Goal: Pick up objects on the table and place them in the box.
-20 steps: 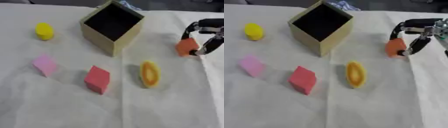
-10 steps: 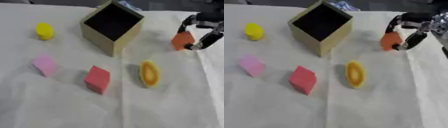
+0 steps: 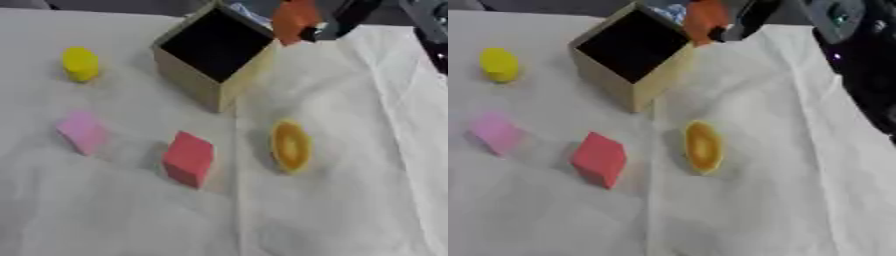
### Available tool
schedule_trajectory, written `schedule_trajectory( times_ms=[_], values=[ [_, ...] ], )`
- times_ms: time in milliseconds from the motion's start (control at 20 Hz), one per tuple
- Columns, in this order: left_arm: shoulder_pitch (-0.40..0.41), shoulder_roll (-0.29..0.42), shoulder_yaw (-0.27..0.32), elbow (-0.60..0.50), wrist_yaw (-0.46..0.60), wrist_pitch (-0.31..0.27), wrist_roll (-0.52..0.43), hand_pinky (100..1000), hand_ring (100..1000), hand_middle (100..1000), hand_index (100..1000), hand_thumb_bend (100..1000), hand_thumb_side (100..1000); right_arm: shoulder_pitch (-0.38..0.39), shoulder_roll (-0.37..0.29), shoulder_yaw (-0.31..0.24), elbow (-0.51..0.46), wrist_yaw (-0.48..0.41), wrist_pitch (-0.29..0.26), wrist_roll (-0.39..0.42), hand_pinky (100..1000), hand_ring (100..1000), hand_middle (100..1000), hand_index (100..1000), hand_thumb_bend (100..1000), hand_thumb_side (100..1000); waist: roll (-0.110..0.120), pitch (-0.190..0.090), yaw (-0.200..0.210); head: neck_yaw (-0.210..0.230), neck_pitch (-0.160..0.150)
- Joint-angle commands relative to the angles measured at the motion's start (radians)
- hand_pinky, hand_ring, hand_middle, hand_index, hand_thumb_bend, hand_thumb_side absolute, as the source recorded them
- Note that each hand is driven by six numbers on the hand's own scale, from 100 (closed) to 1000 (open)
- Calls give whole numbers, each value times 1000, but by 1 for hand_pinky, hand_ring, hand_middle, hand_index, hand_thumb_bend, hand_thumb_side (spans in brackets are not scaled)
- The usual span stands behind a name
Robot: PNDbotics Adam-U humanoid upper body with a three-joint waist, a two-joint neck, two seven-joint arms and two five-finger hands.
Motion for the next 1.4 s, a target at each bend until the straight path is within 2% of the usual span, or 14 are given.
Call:
schedule_trajectory(
  times_ms=[50,450,550,600,650,750,800,1300,1400],
  values=[
    [-12,26,-4,-21,10,-2,-9,847,634,727,830,223,838,-46,44,-33,48,40,-6,-4,879,770,549,701,172,100,0,-15,11,-19,-16],
    [-23,28,-8,-21,17,-3,-15,847,633,727,829,223,840,-70,125,-53,146,148,-36,-35,879,782,570,718,202,100,-13,3,36,-42,-20],
    [-23,28,-8,-21,17,-3,-16,847,633,727,830,223,841,-69,134,-60,166,180,-39,-49,880,798,607,751,226,100,-14,4,38,-45,-20],
    [-24,28,-8,-21,18,-3,-16,847,633,727,829,223,840,-69,137,-63,174,195,-39,-57,883,820,647,781,243,100,-14,4,38,-46,-20],
    [-24,28,-8,-21,18,-3,-16,847,633,728,829,223,841,-69,140,-65,180,210,-40,-65,892,859,727,829,247,100,-14,5,38,-46,-21],
    [-24,27,-9,-21,18,-2,-17,847,633,727,829,224,841,-68,144,-68,190,235,-43,-73,902,904,807,877,249,164,-14,4,38,-47,-20],
    [-24,27,-9,-21,18,-2,-17,847,633,727,829,224,840,-68,144,-70,193,244,-45,-77,904,910,818,884,250,176,-14,4,37,-47,-20],
    [-20,24,-9,-21,18,1,-18,847,633,728,830,228,836,-74,135,-75,171,236,-53,-98,907,916,830,897,266,161,-14,-10,28,-41,-17],
    [-21,24,-9,-21,19,1,-19,847,633,728,830,235,834,-74,134,-71,166,229,-58,-89,924,957,875,923,343,137,-15,-13,27,-41,-17]
  ],
)
